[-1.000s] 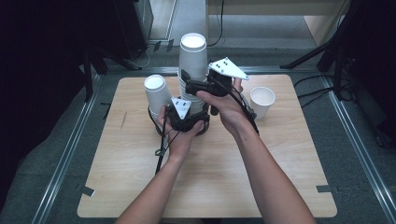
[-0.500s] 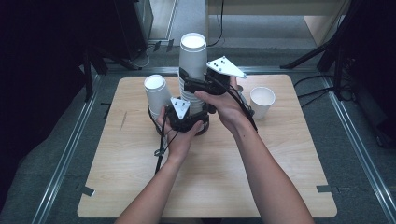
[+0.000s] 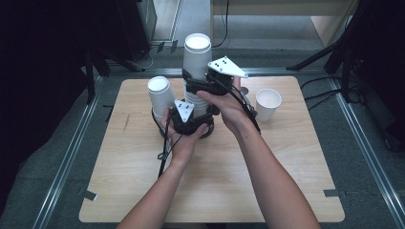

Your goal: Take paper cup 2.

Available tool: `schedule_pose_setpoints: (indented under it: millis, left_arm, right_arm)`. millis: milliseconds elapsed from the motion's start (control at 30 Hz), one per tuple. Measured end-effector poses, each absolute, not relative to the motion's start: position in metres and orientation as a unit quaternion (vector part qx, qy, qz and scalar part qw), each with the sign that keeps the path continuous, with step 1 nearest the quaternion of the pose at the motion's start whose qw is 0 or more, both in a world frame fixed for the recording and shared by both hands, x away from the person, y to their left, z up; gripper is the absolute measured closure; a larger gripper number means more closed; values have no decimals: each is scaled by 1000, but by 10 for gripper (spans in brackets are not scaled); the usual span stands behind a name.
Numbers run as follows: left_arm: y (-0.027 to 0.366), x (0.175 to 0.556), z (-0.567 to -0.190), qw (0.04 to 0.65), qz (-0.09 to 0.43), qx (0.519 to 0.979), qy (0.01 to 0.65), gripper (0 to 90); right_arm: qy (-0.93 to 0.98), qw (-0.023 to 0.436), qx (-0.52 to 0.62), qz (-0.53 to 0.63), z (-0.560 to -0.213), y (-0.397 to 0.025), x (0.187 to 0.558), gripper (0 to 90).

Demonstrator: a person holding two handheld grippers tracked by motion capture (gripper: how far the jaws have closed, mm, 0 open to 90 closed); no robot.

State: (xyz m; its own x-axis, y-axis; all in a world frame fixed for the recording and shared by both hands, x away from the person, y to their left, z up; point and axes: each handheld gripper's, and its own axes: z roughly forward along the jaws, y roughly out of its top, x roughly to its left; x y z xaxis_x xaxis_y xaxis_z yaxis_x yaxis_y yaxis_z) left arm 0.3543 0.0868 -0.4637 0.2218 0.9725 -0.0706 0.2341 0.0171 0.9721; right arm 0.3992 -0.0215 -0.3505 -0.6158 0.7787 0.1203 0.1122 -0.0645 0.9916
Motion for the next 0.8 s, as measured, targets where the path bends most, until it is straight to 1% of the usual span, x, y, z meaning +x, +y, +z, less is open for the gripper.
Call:
schedule_pose_setpoints:
  millis: [333,667,800]
  left_arm:
    - [87,355,-464,504,367,598,504,75]
    - [87,354,-464,505,366,598,503,78]
    - [88,354,-464,505,366,598,504,78]
  right_arm:
    - [632,258,357,638,-349,-21,400,114]
    - [630,267,355,637,-341,-20,398,112]
    - [636,256,360,632,-345,-21,399,101]
